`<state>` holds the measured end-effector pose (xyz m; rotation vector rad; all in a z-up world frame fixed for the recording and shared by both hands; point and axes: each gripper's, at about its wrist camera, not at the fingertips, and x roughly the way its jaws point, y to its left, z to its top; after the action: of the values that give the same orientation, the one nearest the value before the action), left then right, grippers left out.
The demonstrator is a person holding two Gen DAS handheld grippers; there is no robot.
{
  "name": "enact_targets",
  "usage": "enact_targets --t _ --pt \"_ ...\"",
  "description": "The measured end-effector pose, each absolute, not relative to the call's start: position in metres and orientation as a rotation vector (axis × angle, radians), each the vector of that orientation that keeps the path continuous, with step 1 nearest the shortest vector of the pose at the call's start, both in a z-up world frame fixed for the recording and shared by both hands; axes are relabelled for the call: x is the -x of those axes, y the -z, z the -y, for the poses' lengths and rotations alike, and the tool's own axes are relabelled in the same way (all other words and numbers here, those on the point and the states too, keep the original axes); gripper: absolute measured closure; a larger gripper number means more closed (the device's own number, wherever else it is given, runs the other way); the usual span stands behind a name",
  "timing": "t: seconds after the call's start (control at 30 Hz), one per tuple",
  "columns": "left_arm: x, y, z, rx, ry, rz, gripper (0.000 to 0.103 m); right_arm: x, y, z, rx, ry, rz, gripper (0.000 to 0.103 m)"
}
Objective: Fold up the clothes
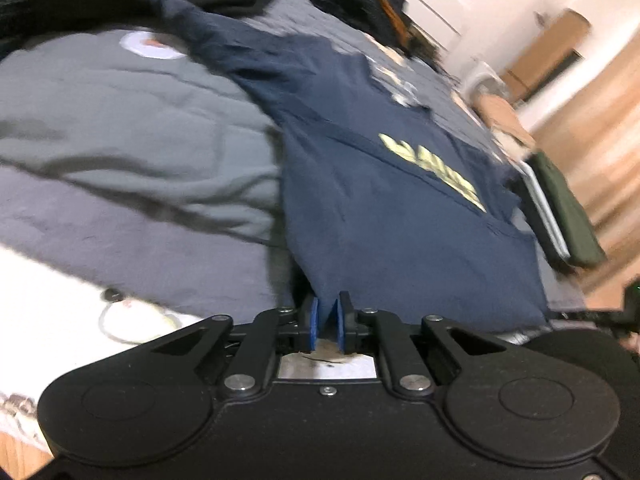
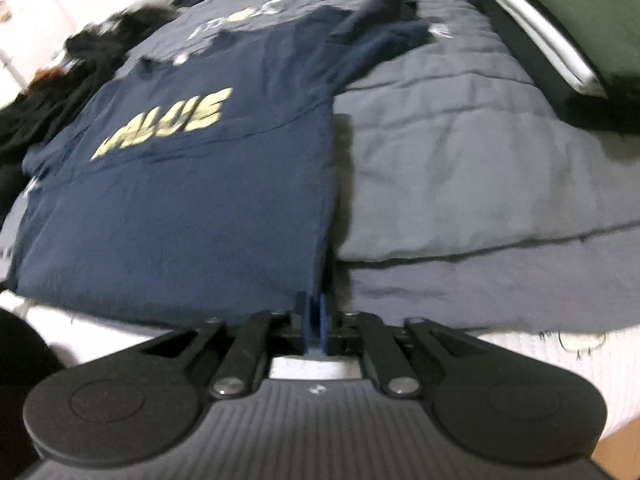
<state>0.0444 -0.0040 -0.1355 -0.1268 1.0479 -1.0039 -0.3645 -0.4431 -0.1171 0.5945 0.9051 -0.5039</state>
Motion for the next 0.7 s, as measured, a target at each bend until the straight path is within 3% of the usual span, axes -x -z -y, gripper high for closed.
enact_targets --t 0.1,0.23,0.43,0.7 --pt "-0.048 0.131 -0.011 0.176 0.946 -1.024 0.075 0.374 0.104 0.447 -0.599 0.555 -0.841 0.097" --pt "-0.053 0.112 -0.028 0.239 0.877 -0.966 0.061 0.385 0.074 0.45 -0.573 0.606 -0.687 0.086" --pt "-0.065 0.077 -0.027 0.35 0.803 -0.845 0.057 0.369 0.044 0.442 -0.603 0.453 -0.445 0.066" --pt "-0.079 0.038 0.017 0.341 0.718 -0.775 0.055 0.282 0.024 0.423 -0.586 0.274 -0.504 0.064"
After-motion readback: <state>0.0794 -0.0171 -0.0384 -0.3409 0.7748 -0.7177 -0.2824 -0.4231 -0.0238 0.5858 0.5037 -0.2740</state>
